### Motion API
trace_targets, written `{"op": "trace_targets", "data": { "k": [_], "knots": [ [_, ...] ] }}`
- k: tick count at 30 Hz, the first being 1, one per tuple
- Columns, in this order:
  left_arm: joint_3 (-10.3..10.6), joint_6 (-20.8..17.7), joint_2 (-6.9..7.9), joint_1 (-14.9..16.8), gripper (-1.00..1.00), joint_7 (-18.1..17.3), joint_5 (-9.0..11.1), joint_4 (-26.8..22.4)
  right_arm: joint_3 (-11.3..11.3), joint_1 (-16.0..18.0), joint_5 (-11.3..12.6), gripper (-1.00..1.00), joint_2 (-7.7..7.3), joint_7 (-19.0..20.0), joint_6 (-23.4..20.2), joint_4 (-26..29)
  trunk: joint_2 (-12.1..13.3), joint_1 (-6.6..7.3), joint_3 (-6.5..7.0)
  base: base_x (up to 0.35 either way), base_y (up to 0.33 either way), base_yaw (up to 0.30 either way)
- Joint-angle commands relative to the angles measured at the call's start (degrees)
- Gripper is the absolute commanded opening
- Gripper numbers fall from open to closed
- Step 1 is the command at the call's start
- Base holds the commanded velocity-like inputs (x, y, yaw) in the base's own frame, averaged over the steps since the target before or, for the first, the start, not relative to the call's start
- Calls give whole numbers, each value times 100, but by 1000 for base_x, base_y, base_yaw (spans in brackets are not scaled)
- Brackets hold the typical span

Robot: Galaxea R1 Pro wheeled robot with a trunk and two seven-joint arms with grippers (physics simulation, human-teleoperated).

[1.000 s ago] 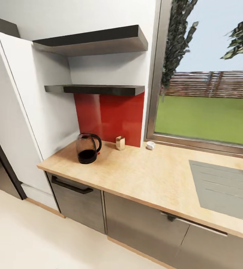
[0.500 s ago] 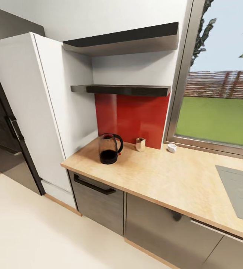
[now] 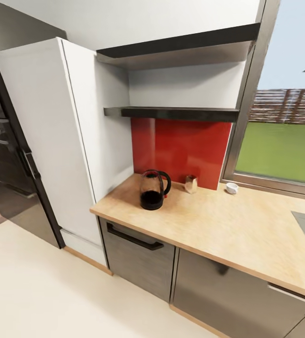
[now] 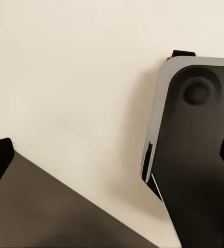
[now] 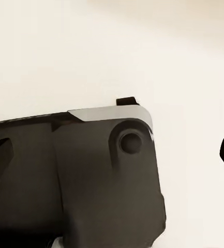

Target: Set up a coffee station on the kitchen countertop: keep the coffee maker on the countertop, move the bottle of coffee from the kitchen shelf to the counter next to the coffee maker, place a paper coffee filter on top of the coffee maker, put the saucer next to the coffee maker with the coffee cup on the saucer, and place the electric kettle next to the coffee maker.

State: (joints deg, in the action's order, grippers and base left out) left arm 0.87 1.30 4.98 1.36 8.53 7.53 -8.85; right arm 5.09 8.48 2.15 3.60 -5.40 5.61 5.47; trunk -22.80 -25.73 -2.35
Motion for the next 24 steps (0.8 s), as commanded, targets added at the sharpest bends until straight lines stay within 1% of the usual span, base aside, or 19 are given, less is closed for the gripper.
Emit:
{"op": "trace_targets", "data": {
  "k": [1,5,6,7,8,10,12,13,15,16,17,19,20,21,22,23,24],
  "knots": [
    [11,14,6,5,100,6,56,3,40,4,22,100,2,1,25,173,-12,-6,-13,217,250,0],
    [3,10,43,0,100,76,42,17,28,4,15,100,21,4,-5,1406,-12,-6,-13,143,137,0],
    [2,10,62,-3,100,118,41,19,-15,4,5,100,31,7,-9,1688,-12,-6,-13,51,42,0],
    [2,10,71,-5,100,156,38,22,-116,4,-14,100,57,7,-7,1931,-12,-6,-13,33,27,0],
    [5,10,72,-8,100,182,35,29,-274,4,-37,100,115,6,-2,2140,-12,-6,-13,21,17,0],
    [23,10,73,-15,100,209,28,50,-795,4,-68,100,253,10,10,2668,-12,-6,-13,11,9,0],
    [34,10,73,-17,100,216,25,60,-1035,4,-77,100,294,11,16,2953,-12,-6,-13,6,5,0],
    [56,10,78,-33,100,221,24,80,-1442,4,-82,100,338,19,20,3623,-12,-6,-13,2,2,0],
    [65,10,81,-51,100,220,22,88,-1677,4,-83,100,356,82,4,4252,-12,-6,-13,1,1,0],
    [66,11,81,-54,100,220,24,89,-1712,4,-83,100,359,116,-2,4401,-12,-6,-13,0,0,0],
    [68,11,81,-58,100,220,25,92,-1766,4,-83,100,363,212,-10,4695,-12,-6,-13,0,0,0],
    [70,11,82,-62,100,219,25,96,-1823,4,-83,100,366,493,-35,5280,-12,-6,-13,0,0,0],
    [70,9,82,-64,100,219,23,99,-1842,4,-83,100,368,719,-93,5724,-12,-6,-13,0,0,0],
    [71,6,84,-64,100,219,26,100,-1851,4,-80,100,368,837,-186,6013,-12,-6,-13,0,0,0],
    [71,4,87,-65,100,219,24,101,-1861,4,-73,100,373,948,-448,6445,-12,-6,-13,0,0,0],
    [71,4,88,-65,100,219,24,101,-1865,4,-71,100,374,974,-565,6588,-12,-6,-13,0,0,0],
    [71,3,89,-65,100,219,23,102,-1870,4,-66,100,382,1021,-836,6892,-12,-6,-13,0,0,0]
  ]
}}
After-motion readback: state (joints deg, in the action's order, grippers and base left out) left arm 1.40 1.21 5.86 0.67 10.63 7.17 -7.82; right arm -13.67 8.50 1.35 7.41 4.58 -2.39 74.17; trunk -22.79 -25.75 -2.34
